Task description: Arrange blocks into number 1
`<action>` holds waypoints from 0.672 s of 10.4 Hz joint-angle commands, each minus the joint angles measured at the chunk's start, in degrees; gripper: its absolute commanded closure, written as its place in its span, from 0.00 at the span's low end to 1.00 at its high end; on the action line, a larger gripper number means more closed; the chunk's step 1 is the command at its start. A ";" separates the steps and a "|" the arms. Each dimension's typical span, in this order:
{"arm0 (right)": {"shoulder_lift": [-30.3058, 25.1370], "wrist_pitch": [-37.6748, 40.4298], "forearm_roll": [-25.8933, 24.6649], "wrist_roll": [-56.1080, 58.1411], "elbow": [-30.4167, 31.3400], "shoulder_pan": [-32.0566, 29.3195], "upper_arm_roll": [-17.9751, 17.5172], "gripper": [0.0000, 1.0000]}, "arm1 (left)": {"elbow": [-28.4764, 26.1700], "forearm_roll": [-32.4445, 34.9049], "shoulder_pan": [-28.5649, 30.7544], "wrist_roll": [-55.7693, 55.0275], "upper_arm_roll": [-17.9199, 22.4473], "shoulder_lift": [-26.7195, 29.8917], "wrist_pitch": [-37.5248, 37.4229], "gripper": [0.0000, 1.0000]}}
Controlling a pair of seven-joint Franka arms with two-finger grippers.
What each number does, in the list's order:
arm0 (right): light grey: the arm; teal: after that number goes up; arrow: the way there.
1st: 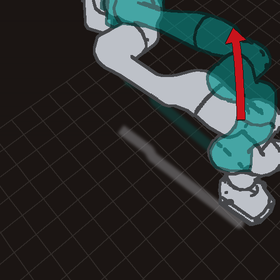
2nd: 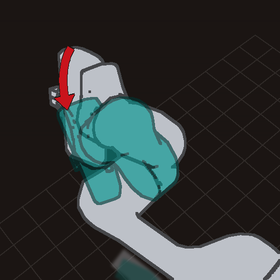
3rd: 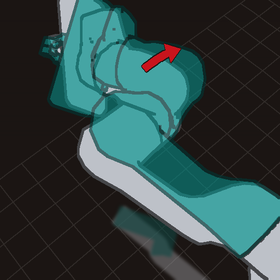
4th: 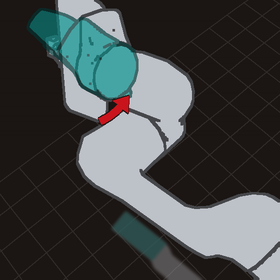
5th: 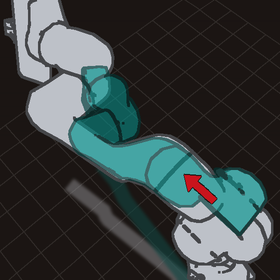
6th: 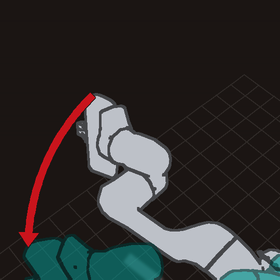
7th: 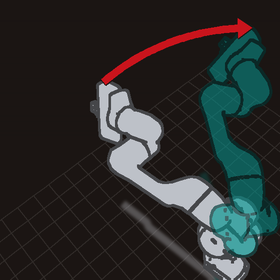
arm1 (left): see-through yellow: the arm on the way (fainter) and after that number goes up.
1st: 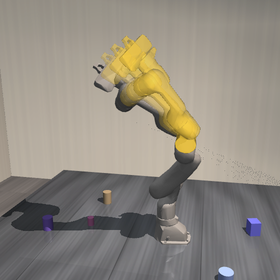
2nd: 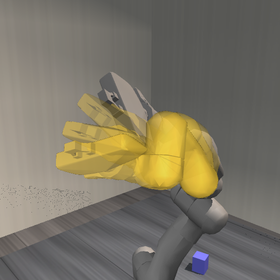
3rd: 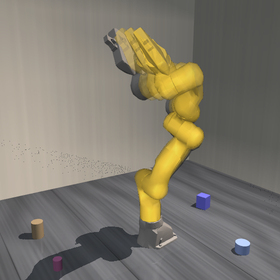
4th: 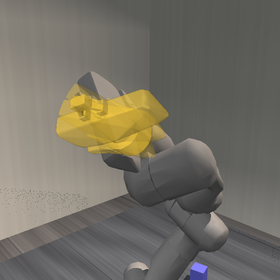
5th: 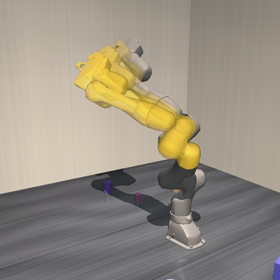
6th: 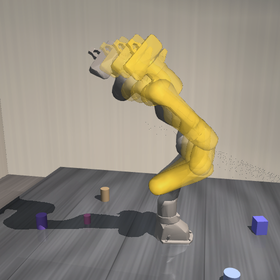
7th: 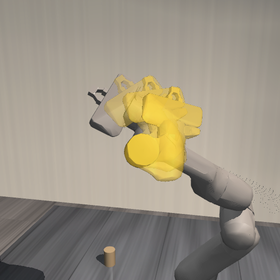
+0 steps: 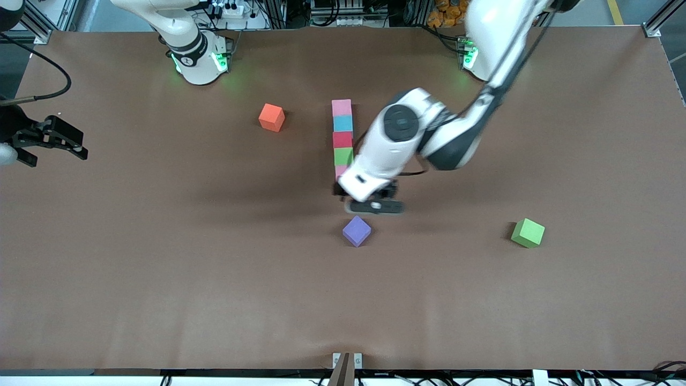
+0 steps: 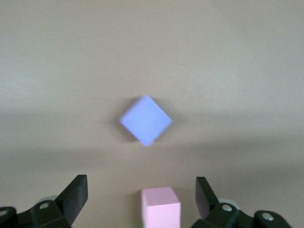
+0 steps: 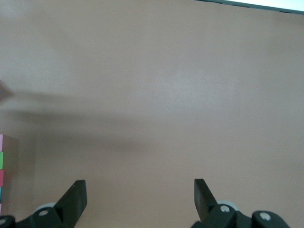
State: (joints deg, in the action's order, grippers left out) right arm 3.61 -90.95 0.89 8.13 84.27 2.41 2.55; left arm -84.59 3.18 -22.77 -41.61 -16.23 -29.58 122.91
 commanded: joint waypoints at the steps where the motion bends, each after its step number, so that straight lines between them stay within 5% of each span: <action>1: 0.26 0.42 0.16 -0.39 -0.95 -0.56 -0.26 0.00 | -2.77 -0.19 6.48 2.30 -0.12 10.21 -9.05 0.00; 5: 0.17 0.51 0.16 -0.48 -0.95 -0.56 -0.26 0.00 | -2.77 -0.54 16.78 23.63 1.19 21.39 -22.95 0.00; 7: 0.17 0.60 0.25 -0.48 -0.95 -1.08 -0.26 0.00 | -2.77 -1.24 16.26 31.72 7.51 24.82 -27.44 0.00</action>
State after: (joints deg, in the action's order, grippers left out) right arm 3.61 -90.92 0.89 8.13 84.13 2.34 2.76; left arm -85.06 3.16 -6.19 -15.29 -11.69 -8.12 97.29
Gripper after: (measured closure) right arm 0.000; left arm 0.000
